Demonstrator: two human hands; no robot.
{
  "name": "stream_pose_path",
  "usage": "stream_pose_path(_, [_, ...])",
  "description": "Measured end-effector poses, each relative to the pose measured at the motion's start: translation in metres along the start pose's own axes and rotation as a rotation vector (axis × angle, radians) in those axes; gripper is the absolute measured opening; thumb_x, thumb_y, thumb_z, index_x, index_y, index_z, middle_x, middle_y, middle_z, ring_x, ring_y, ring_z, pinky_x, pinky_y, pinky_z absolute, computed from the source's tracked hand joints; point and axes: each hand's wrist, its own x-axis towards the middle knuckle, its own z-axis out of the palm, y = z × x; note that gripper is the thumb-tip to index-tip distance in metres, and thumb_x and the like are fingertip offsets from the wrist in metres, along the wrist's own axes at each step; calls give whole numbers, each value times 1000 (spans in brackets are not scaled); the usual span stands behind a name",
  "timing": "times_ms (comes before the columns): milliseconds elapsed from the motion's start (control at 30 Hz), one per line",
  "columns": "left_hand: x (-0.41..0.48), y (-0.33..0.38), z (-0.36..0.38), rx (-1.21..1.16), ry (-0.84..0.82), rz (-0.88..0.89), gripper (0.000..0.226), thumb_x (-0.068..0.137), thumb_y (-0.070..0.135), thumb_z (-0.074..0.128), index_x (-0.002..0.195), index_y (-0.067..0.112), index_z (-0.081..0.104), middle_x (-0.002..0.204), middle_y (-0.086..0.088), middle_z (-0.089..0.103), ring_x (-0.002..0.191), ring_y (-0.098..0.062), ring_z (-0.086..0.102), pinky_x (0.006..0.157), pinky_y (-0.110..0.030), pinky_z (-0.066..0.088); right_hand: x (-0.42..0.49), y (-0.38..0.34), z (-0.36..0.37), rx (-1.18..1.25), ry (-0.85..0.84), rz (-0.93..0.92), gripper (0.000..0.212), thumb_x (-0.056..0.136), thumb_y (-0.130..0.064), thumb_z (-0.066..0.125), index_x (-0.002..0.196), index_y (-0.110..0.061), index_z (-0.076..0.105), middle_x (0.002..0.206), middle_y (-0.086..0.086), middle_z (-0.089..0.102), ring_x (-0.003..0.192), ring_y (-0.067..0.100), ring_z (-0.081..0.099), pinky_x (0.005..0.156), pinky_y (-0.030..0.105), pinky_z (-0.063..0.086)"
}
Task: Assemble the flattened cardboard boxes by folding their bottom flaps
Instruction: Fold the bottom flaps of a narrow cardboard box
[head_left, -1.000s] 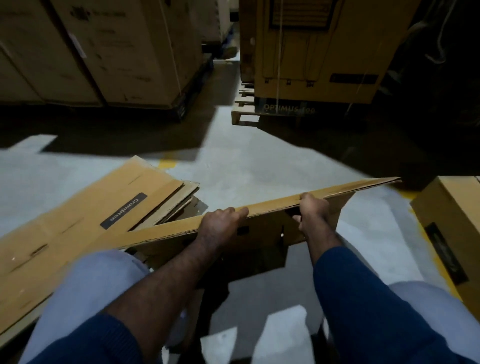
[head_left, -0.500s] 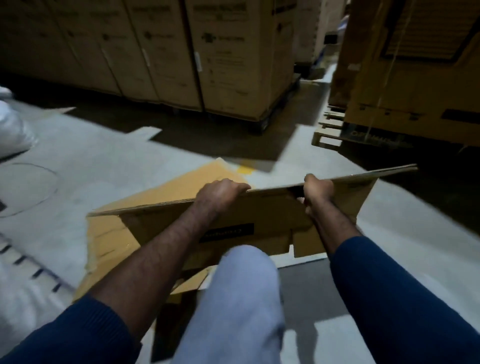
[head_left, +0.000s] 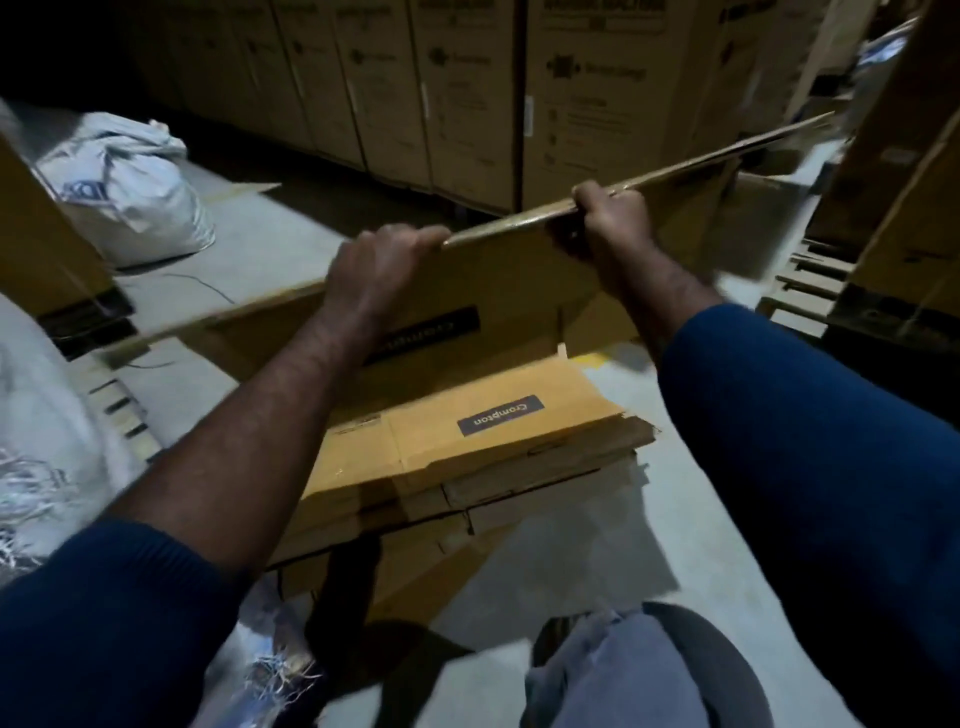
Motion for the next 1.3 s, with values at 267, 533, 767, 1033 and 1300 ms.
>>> stream_pose_path(267, [-9, -18, 80, 149, 159, 73, 41, 99, 8, 49, 138, 18, 56, 118, -13, 67, 91, -33, 67, 66, -44, 58, 16, 74, 4, -10, -74, 192, 29, 102, -35, 61, 109, -7, 63, 109, 15, 71, 84, 24, 70, 58, 29, 53])
stream_pose_path(533, [-104, 29, 219, -32, -450, -12, 51, 91, 11, 56, 139, 28, 54, 122, -3, 66, 103, -28, 66, 80, -38, 58, -4, 238, -45, -258, -22, 782, 14, 105, -9, 51, 112, 0, 59, 91, 17, 65, 78, 24, 68, 43, 24, 54])
stream_pose_path(767, [-104, 61, 230, -75, -515, -65, 36, 97, 21, 57, 132, 28, 59, 116, -4, 68, 98, -26, 66, 79, -42, 60, -26, 256, -79, -347, -69, 803, 16, 103, -20, 56, 114, -9, 60, 113, 16, 69, 94, 29, 69, 60, 28, 54])
stream_pose_path(1033, [-91, 98, 192, -83, -549, -77, 19, 95, 27, 61, 112, 24, 70, 101, -1, 68, 85, -22, 64, 75, -38, 60, -56, 219, -90, -373, -371, 717, 27, 100, -31, 63, 120, -13, 67, 109, 11, 77, 97, 27, 74, 80, 35, 56])
stream_pose_path(1300, [-71, 213, 128, -274, -600, 231, 16, 91, 28, 61, 99, 29, 75, 102, 2, 71, 90, -22, 65, 79, -39, 59, -119, 162, -210, -499, -284, 549, 13, 101, -19, 60, 104, -10, 69, 92, 10, 71, 76, 23, 64, 65, 28, 49])
